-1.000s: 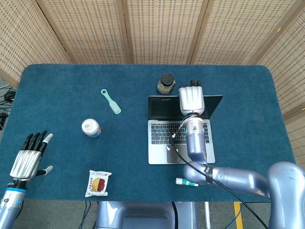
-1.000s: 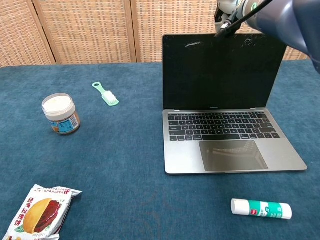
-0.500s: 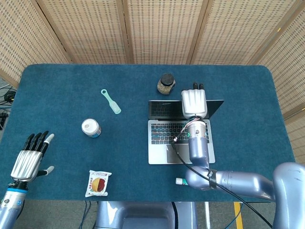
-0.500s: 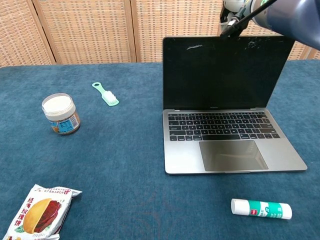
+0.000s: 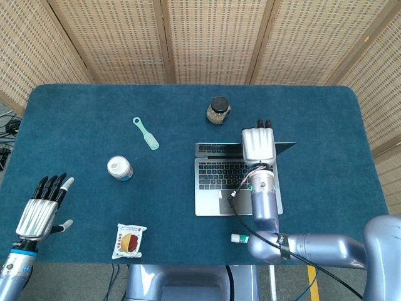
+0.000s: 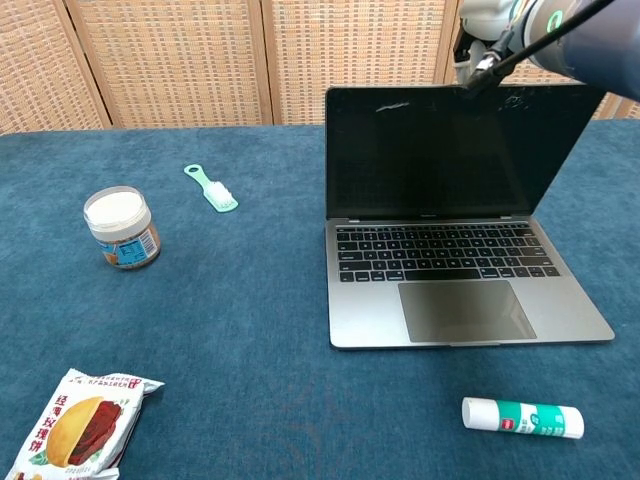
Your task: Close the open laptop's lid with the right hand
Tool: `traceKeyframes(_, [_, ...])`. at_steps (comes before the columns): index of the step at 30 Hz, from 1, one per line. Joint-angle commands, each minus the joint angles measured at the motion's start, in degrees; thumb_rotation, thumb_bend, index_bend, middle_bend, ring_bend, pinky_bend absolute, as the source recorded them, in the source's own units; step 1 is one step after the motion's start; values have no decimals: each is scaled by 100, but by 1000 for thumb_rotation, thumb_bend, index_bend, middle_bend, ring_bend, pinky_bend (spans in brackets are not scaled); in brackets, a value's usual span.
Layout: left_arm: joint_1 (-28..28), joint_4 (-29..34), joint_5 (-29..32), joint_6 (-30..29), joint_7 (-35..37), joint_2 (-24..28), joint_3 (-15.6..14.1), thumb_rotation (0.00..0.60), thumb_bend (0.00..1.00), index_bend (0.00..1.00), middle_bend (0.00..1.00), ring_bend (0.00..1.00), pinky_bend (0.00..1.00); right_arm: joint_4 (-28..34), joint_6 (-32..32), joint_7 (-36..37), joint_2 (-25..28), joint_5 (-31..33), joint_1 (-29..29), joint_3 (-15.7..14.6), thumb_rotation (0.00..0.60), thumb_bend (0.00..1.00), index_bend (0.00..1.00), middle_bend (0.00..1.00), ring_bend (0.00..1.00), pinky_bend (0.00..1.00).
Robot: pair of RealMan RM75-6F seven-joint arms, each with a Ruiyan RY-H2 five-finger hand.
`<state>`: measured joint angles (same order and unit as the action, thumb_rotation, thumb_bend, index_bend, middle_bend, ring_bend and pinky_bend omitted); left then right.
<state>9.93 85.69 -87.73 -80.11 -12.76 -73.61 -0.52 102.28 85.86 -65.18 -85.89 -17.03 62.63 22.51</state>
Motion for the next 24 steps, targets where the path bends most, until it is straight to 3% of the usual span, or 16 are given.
traceKeyframes(1, [-8, 6, -20, -21, 11, 4, -5, 600, 0, 0, 0, 0, 0, 166, 136, -35, 7, -4, -29, -15, 600, 1000, 493, 504, 192, 179])
traceKeyframes(13, [-29, 48, -115, -89, 40, 43, -36, 600, 0, 0, 0, 0, 0, 746, 546, -27, 74, 22, -216, -95, 600, 1000, 494, 505, 192, 183])
traceKeyframes(24, [-29, 36, -132, -48, -43, 4, -66, 600, 0, 0, 0, 0, 0, 1301, 803, 109, 108, -237, -485, -404, 600, 1000, 494, 505, 192, 185])
